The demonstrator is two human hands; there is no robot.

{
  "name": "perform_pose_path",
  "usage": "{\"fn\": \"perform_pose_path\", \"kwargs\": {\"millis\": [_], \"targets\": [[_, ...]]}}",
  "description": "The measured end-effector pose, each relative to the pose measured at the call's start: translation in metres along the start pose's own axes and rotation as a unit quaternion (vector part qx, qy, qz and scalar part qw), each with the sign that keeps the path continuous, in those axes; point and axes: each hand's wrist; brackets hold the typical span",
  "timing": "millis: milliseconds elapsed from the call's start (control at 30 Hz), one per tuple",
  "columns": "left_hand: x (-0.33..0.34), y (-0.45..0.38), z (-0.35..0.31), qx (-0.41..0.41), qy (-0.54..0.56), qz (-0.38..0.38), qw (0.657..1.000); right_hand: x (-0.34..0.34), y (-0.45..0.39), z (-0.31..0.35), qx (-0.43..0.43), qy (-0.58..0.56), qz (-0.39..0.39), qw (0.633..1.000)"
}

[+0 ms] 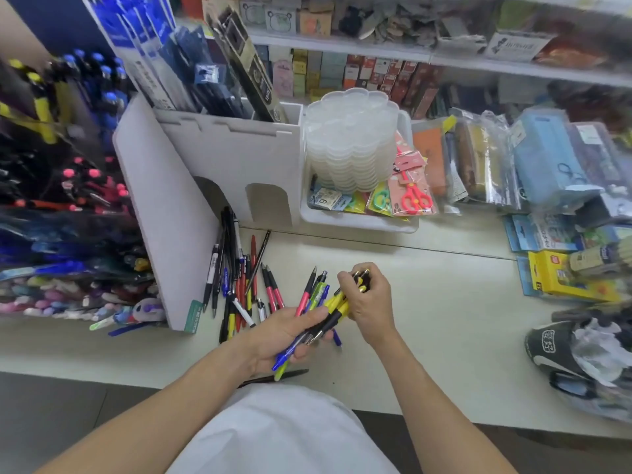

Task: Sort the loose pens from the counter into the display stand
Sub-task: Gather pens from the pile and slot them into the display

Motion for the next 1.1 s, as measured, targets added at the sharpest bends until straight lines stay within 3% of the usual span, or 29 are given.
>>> {"fn": "perform_pose_path", "kwargs": {"millis": [267, 433, 600, 767, 967, 1033, 1100], "targets": [[-0.031, 0.063, -0.029, 0.088, -0.067, 0.037, 0.993, 0.049, 0.039, 0.059, -0.061, 0.029, 0.02, 0.997], [-0.048, 0.118, -0.065, 0.16, -0.091, -0.031, 0.982, 0.098, 0.063, 0.104, -0.135, 0.05, -0.037, 0.989], [-0.078, 0.166, -0.093, 0.214, -0.07, -0.139, 0.964, 0.156, 0.092, 0.14, -0.236, -0.011, -0.125, 0.964], [-0.082, 0.206, -0.102, 0.24, -0.094, -0.137, 0.957, 0.196, 0.12, 0.167, -0.309, -0.015, -0.091, 0.947], [-0.096, 0.245, -0.117, 0.278, -0.094, -0.156, 0.943, 0.219, 0.138, 0.194, -0.307, 0.018, -0.064, 0.949], [-0.107, 0.253, -0.123, 0.297, -0.065, -0.17, 0.937, 0.229, 0.137, 0.206, -0.32, -0.015, -0.098, 0.942], [-0.121, 0.258, -0.13, 0.33, -0.015, -0.183, 0.926, 0.237, 0.129, 0.223, -0.369, -0.045, -0.169, 0.913]]}}
Point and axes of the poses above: each hand's wrist, its own y-axis away from the middle knuckle, its own x-axis out of the palm, z = x × y, and after that the axes turned 5 degrees about x, right-handed
